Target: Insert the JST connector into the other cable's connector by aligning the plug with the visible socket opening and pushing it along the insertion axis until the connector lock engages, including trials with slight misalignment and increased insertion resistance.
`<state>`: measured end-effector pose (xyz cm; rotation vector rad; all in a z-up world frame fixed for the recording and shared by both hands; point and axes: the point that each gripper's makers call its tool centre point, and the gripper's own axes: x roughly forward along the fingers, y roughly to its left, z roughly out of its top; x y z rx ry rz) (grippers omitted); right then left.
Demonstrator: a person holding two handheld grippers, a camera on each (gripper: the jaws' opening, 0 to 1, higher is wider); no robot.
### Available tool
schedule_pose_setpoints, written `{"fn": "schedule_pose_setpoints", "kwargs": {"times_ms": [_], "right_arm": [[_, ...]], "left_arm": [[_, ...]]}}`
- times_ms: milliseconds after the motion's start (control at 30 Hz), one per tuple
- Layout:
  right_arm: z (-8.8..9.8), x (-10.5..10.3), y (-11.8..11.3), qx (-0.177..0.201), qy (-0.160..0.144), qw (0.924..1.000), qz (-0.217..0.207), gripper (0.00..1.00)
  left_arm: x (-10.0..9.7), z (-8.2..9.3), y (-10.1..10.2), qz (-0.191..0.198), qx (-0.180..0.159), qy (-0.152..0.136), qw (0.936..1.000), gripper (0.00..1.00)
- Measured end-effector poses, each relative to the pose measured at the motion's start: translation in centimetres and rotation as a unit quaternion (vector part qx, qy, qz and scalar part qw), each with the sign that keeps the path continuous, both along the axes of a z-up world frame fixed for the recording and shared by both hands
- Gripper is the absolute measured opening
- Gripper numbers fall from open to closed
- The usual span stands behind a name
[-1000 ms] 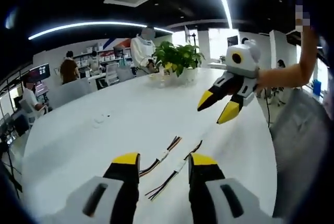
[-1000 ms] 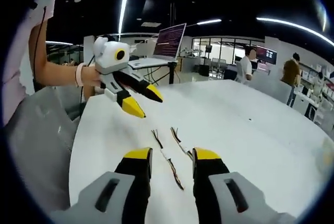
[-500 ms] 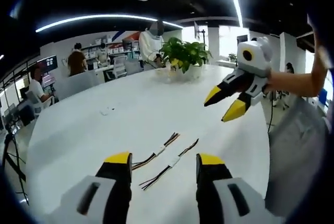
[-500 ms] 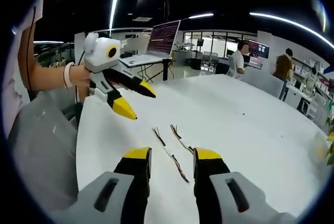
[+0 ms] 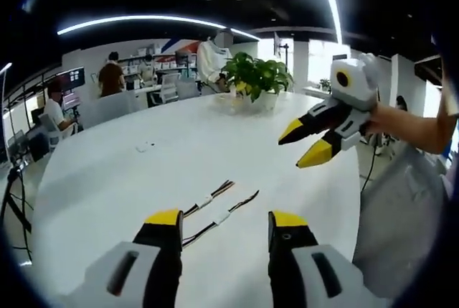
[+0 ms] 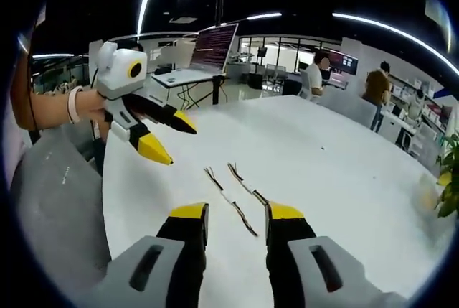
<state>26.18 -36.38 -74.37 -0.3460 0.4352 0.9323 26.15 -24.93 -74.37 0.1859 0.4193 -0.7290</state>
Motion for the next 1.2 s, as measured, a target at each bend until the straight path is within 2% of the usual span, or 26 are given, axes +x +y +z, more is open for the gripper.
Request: {"fn": "schedule_pose_setpoints", "kwargs": {"times_ms": [167,233,367,500,667,867,900,1000,1200], "right_arm": [[-0.8,-0.6,-0.2,-0.001,0.016,0.9999,0.003,0.31],[-0.9,-0.8,-0.3,-0.002,0.015,0.9999,0.003,0.31],[-1.3,-1.2,-0.5,-0.005,0.023,0.9997,0.001,0.33],[-1.7,-1.6,-0.6,-0.011,0.028,0.9995,0.0,0.33],[-2.5,-2.4,-0.7,-0.023,0.039,0.999,0.004,0.35],[-3.4,-3.3,-0.7,-0.03,0.058,0.9978,0.011,0.39],[-3.4,-3.3,-0.8,-0.031,0.058,0.9978,0.01,0.4],[-3.5,-3.4,-0.8,-0.03,0.061,0.9976,0.01,0.4],[-4.3,-3.5,-1.2,-0.04,0.072,0.9966,0.008,0.41]], "left_arm": [[-0.5,-0.2,-0.1,0.01,0.001,0.003,0.9999,0.44],[-0.8,-0.5,0.0,0.01,0.02,0.002,0.9997,0.45],[-1.3,-0.8,-0.1,0.011,0.031,0.004,0.9994,0.46],[-1.9,-2.1,0.5,0.007,0.084,0.008,0.9964,0.48],[-2.4,-2.3,0.9,0.019,0.069,0.015,0.9973,0.5],[-3.0,-2.9,1.9,0.04,0.05,0.041,0.9971,0.56],[-3.0,-2.9,1.9,0.04,0.051,0.041,0.997,0.56],[-3.2,-3.7,2.7,0.039,0.088,0.041,0.9945,0.56],[-3.5,-3.8,2.6,0.038,0.071,0.058,0.995,0.59]]}}
